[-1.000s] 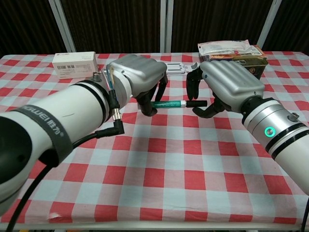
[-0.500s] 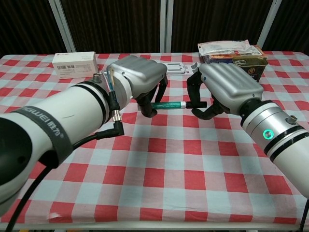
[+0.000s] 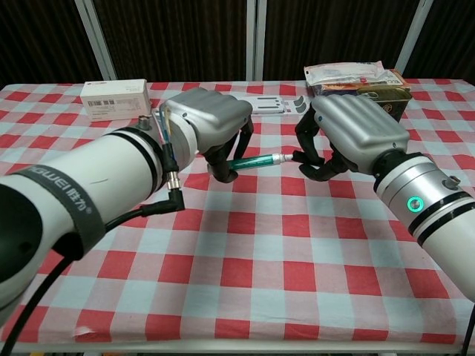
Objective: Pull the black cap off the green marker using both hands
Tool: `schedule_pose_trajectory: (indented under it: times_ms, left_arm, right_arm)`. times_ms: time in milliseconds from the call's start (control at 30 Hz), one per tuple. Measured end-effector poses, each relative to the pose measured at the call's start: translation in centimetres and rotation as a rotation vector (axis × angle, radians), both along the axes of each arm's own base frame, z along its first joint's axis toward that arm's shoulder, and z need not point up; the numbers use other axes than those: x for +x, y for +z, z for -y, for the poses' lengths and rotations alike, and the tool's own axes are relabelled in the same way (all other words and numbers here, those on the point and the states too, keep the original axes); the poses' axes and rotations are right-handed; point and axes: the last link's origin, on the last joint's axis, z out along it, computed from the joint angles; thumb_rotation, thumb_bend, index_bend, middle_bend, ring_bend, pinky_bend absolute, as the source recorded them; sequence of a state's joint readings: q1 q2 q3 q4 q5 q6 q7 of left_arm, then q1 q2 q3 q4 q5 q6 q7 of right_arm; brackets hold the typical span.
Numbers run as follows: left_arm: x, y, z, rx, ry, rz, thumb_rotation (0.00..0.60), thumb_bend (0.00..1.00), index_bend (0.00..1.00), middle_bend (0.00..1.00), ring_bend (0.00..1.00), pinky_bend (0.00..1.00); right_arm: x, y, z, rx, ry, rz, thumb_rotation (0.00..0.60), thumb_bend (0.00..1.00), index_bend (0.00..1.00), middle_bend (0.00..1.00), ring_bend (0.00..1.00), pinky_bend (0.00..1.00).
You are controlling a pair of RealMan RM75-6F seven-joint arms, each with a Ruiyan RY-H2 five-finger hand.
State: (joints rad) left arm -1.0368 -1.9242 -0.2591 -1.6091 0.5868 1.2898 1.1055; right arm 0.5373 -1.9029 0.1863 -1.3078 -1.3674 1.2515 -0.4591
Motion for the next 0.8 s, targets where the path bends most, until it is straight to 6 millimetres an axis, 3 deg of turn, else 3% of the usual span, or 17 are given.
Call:
schedule_pose_trajectory:
  times_ms: [267, 567, 667, 800]
  left_arm:
    - [-1.3, 0.3, -0.3, 0.01, 0.024, -0.003, 0.6, 0.38, 0.55, 0.56, 0.87, 0.84]
    - [-4.1, -0.3, -0.9, 0.033, 0.05, -0.053, 0.6, 0.38, 0.55, 0.55, 0.87, 0.84]
    - [-5.1, -0.6, -1.2, 0.04, 0.057, -0.067, 0.6, 0.36, 0.53, 0.55, 0.86, 0.84]
    - [-6.2, -1.2, -1.5, 0.032, 0.06, -0.073, 0.6, 0.28, 0.42, 0.51, 0.84, 0.83]
  right_arm:
    - [-2.0, 0.7, 0.4, -0.013, -0.04, -0.017, 0.6, 0.32, 0.84, 0.72, 0.37, 0.26]
    - [-4.8, 0.5, 0.7, 0.002, -0.106, -0.047, 0.6, 0.31, 0.83, 0.71, 0.37, 0.26]
    - [-5.5, 0.4, 0.8, 0.008, -0.125, -0.049, 0.6, 0.29, 0.79, 0.68, 0.36, 0.25]
    - [-6.0, 0.0, 0.8, 0.048, -0.144, -0.037, 0.6, 0.12, 0.62, 0.54, 0.27, 0.16]
